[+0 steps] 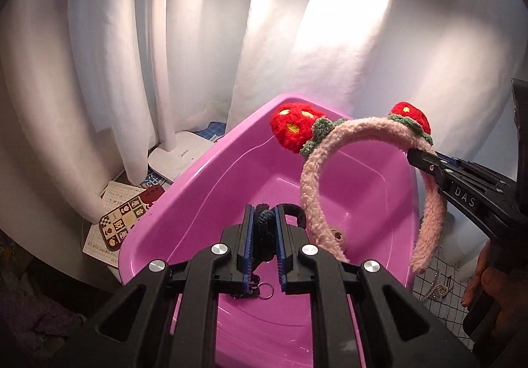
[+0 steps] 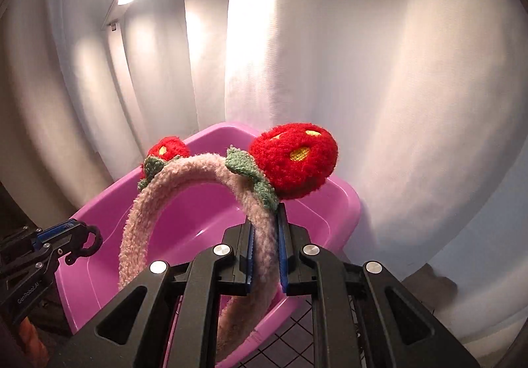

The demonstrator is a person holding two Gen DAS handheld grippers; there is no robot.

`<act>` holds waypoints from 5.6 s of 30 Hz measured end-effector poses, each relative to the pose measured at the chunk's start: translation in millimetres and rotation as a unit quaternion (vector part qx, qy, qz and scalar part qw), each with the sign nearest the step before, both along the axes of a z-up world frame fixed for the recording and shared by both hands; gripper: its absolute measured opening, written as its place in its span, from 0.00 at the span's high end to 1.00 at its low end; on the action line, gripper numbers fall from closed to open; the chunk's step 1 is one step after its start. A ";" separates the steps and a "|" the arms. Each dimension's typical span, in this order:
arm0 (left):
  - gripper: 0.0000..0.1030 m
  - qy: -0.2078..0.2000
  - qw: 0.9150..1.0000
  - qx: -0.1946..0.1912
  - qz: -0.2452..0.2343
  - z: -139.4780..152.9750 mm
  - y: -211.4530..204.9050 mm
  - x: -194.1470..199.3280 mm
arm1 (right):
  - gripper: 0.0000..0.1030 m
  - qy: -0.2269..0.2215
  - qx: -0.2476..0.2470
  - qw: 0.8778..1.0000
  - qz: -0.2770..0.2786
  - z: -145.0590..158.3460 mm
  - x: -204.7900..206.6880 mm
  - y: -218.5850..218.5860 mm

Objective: Organize jewelry
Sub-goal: 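Lift and carry the headband and hair tie over the pink tub with both tools, then open both tools to drop the headband and hair tie into the tub, then withdraw both open tools from the tub back over the table, then grasp the plain silver ring with the left tool while the right tool grasps the studded silver bangle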

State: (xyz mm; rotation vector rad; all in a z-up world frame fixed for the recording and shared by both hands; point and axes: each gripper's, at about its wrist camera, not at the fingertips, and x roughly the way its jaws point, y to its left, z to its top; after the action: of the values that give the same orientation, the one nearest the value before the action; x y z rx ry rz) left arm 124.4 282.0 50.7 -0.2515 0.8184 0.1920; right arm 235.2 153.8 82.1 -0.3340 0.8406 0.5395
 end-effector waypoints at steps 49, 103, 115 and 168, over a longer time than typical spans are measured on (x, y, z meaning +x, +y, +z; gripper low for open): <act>0.12 0.063 0.997 0.020 0.043 -3.4 -24.5 -35.6 | 0.35 0.082 -0.011 0.996 -0.012 -2.6 -44.6 -44.4; 0.07 0.121 0.984 0.022 -0.132 -156.7 -303.6 -104.7 | 0.33 0.109 0.039 0.953 -0.280 -123.6 -201.6 -419.1; 0.07 0.114 0.986 0.030 -0.119 -188.2 -329.2 -86.8 | 0.33 0.109 0.027 0.968 -0.223 -158.7 -167.2 -419.5; 0.32 0.080 0.987 0.054 -0.130 -209.6 -338.4 -67.9 | 0.58 0.061 -0.016 0.988 -0.139 -178.4 -146.6 -389.4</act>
State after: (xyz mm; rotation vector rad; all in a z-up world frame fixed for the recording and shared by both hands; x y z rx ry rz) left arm 56.4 -56.3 -158.9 -0.0263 0.9886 0.0102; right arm 88.6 -235.7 -96.3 -0.2089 0.9965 0.2894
